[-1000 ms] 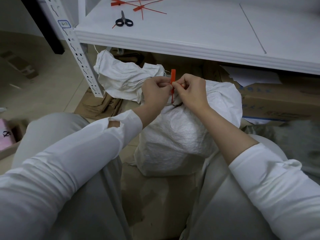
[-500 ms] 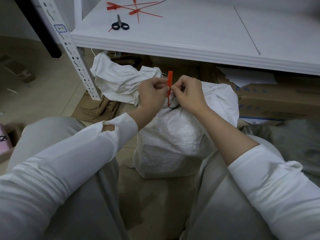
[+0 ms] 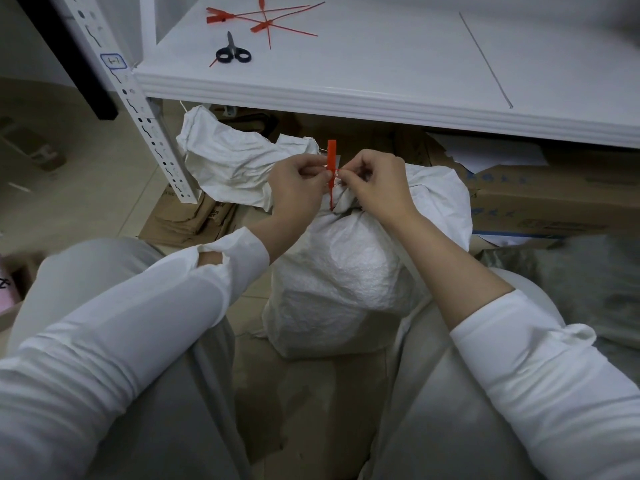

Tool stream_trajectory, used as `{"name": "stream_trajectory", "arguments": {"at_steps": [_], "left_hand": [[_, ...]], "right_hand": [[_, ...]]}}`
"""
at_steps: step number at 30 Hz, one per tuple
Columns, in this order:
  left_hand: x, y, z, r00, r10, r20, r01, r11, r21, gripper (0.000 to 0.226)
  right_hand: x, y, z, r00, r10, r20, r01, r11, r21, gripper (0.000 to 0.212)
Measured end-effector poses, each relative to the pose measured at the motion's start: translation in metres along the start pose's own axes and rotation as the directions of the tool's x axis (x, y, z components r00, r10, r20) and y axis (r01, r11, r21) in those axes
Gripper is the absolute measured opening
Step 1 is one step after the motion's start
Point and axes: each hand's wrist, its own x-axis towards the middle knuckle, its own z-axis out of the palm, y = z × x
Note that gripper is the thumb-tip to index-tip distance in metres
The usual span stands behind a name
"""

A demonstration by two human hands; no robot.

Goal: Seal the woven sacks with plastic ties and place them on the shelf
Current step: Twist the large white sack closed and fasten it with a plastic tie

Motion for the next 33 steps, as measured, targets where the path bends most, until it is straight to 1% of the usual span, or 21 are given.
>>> {"name": "stream_trajectory", "arguments": {"at_steps": [3, 5, 8, 12, 16, 19, 23, 25, 27, 30, 31, 33], "left_hand": [[-0.001, 0.001, 0.000, 1.000, -0.004, 0.005, 0.004, 1.000, 0.019, 0.022], [-0.001, 0.002, -0.002, 1.000, 0.014, 0.005, -0.014, 0.999, 0.043, 0.020], [-0.003, 0.002, -0.005, 0.997, 0.075, 0.014, -0.077, 0.990, 0.120, 0.018], [-0.006, 0.002, -0.004, 0.983, 0.170, 0.064, -0.179, 0.964, 0.199, 0.018], [-0.004, 0.003, -0.003, 0.952, 0.282, 0.120, -0.304, 0.920, 0.248, 0.019], [-0.001, 0.008, -0.005, 0.919, 0.346, 0.190, -0.387, 0.886, 0.257, 0.019], [0.011, 0.013, -0.014, 0.882, 0.379, 0.281, -0.450, 0.854, 0.261, 0.022], [0.014, 0.013, -0.019, 0.849, 0.406, 0.338, -0.514, 0.782, 0.353, 0.023], [0.014, 0.013, -0.022, 0.809, 0.412, 0.420, -0.575, 0.707, 0.412, 0.024], [0.012, 0.012, -0.023, 0.767, 0.405, 0.498, -0.632, 0.611, 0.476, 0.015], [0.011, 0.013, -0.023, 0.757, 0.407, 0.511, -0.647, 0.577, 0.499, 0.014], [0.011, 0.014, -0.023, 0.745, 0.391, 0.540, -0.664, 0.506, 0.550, 0.017]], "right_hand": [[0.000, 0.001, 0.001, 1.000, -0.005, 0.013, 0.005, 1.000, -0.027, 0.006], [0.000, 0.000, 0.004, 1.000, -0.004, 0.023, 0.005, 0.998, -0.055, 0.007], [-0.001, -0.001, 0.007, 1.000, -0.007, 0.029, 0.009, 0.997, -0.081, 0.009], [-0.003, -0.001, 0.006, 0.999, -0.016, 0.047, 0.021, 0.995, -0.100, 0.008], [-0.003, 0.001, 0.004, 0.999, -0.011, 0.032, 0.012, 0.999, -0.050, 0.009], [-0.002, 0.002, -0.002, 1.000, 0.012, 0.011, -0.012, 1.000, 0.012, 0.008], [-0.002, 0.000, -0.008, 0.997, 0.079, 0.004, -0.079, 0.994, 0.077, 0.006], [-0.002, -0.002, -0.009, 0.997, 0.080, 0.020, -0.081, 0.991, 0.108, 0.014], [-0.004, -0.004, -0.010, 0.997, 0.066, 0.035, -0.070, 0.987, 0.141, 0.028], [-0.008, -0.005, -0.008, 0.998, 0.053, 0.044, -0.060, 0.986, 0.159, 0.043], [-0.009, -0.005, -0.008, 0.998, 0.049, 0.046, -0.055, 0.988, 0.148, 0.044], [-0.010, -0.005, -0.007, 0.998, 0.051, 0.045, -0.056, 0.990, 0.127, 0.035]]}}
